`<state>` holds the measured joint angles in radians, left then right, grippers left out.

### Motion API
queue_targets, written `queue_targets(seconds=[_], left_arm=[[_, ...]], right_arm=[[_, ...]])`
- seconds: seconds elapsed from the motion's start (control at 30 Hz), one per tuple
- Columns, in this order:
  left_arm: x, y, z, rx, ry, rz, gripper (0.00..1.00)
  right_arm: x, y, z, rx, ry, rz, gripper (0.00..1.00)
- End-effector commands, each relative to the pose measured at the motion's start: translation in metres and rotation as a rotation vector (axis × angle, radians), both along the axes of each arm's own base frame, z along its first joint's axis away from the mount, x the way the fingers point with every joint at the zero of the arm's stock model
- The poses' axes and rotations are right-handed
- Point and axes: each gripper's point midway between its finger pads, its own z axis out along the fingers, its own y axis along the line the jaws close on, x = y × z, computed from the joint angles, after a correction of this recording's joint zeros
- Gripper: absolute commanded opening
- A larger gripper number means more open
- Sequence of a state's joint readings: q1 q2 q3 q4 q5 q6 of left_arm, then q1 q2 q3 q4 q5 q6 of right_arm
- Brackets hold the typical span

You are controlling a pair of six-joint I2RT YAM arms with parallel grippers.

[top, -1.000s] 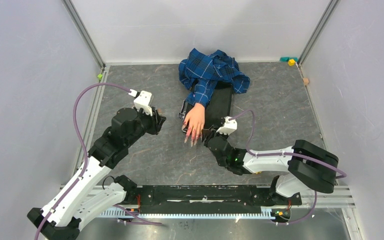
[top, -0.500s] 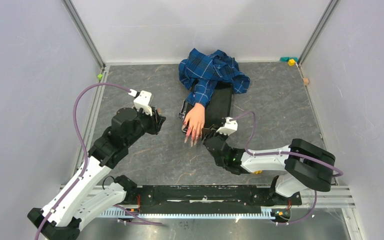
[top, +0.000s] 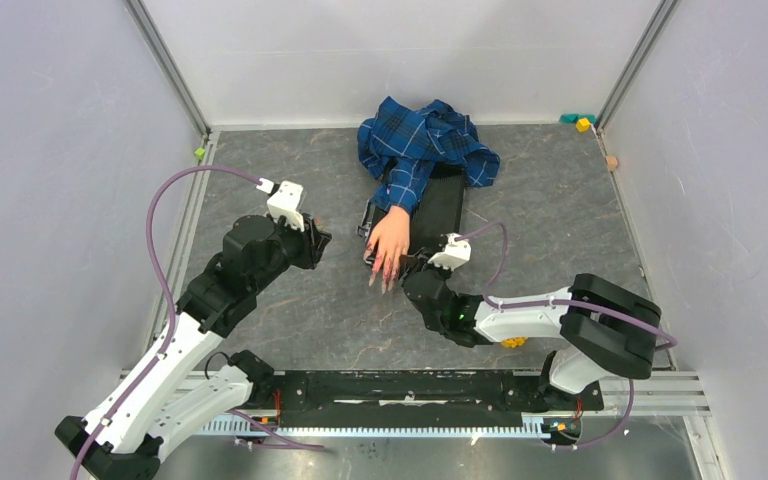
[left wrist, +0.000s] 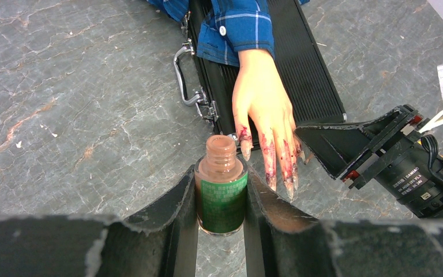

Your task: Paint the nails

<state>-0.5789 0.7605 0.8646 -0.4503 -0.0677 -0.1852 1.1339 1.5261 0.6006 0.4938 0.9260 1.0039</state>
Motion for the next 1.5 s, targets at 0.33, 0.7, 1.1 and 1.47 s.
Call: queue_targets(seconds=[0.33,0.7,1.1,1.47], left_arm=[[0.002,-0.001,0.006,0.016,-0.036,-0.026,0.02],[0.003,-0.001,0.006,0.017,-0.036,-0.025,0.02],[0.003,-0.001,0.006,0.015,-0.037,-0.024,0.02],[0.003,-0.001,0.006,0.015,-0.037,-0.025,0.02]], right_arm=[[0.005,0.001,0.008,0.024,-0.015,-0.066,0.0],[0.005,-0.003,0.005,0.017,-0.016,-0.083,0.0],[0.007,0.003,0.006,0.027,-0.016,-0.084,0.0],[0.01,0.007,0.009,0.045,-0.019,-0.088,0.0]])
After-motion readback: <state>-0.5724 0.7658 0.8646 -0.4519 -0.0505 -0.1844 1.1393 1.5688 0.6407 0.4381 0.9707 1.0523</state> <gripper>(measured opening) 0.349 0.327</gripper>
